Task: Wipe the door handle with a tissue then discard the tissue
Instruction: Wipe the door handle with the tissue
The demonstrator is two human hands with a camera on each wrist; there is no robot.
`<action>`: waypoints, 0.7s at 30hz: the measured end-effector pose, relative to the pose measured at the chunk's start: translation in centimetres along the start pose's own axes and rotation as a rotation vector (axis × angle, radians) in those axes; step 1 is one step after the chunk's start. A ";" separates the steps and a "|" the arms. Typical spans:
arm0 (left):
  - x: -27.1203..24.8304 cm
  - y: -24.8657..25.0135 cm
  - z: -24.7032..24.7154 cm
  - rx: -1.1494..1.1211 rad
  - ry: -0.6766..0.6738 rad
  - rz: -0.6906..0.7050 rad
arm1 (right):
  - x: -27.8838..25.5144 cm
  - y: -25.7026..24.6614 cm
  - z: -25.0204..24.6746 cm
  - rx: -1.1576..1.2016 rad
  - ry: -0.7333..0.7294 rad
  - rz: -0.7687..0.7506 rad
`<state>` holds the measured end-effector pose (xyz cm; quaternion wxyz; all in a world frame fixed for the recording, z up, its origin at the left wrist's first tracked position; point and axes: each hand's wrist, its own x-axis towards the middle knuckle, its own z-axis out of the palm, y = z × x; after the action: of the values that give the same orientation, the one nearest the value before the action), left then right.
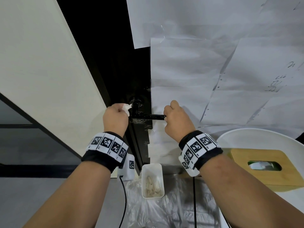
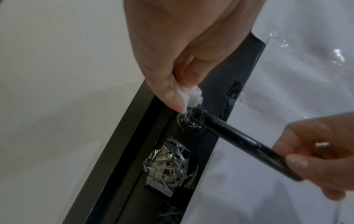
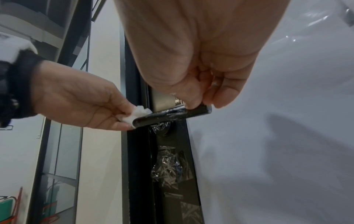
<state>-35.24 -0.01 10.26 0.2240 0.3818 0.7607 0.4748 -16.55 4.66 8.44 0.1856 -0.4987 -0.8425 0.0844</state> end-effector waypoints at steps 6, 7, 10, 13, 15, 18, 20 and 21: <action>-1.2 -0.8 0.9 0.243 -0.040 0.163 | 0.1 -0.1 0.1 -0.004 -0.006 0.005; -1.2 -1.1 0.8 0.236 -0.038 0.164 | 0.1 -0.1 0.1 -0.004 -0.005 0.006; -1.2 -2.0 0.1 0.148 -0.063 0.077 | 0.0 -0.2 0.0 -0.010 -0.005 0.017; -0.8 -2.4 -0.1 0.004 -0.062 -0.090 | 0.0 -0.3 -0.1 -0.020 -0.009 0.026; -0.5 -2.2 0.3 -0.113 -0.061 -0.155 | 0.0 -0.4 -0.2 -0.022 -0.012 0.024; -0.7 -1.2 1.4 -0.316 -0.102 -0.250 | 0.0 -0.4 -0.2 -0.018 -0.009 0.021; -1.0 -0.8 1.8 -0.416 -0.104 -0.333 | -0.1 -0.3 -0.1 -0.017 0.002 0.021; -1.2 -0.6 1.6 -0.462 -0.102 -0.376 | -0.1 -0.3 0.0 -0.016 0.005 0.022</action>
<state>-33.60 -0.25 8.99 0.4269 0.1965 0.6777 0.5656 -16.72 4.44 8.55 0.1826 -0.5094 -0.8373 0.0785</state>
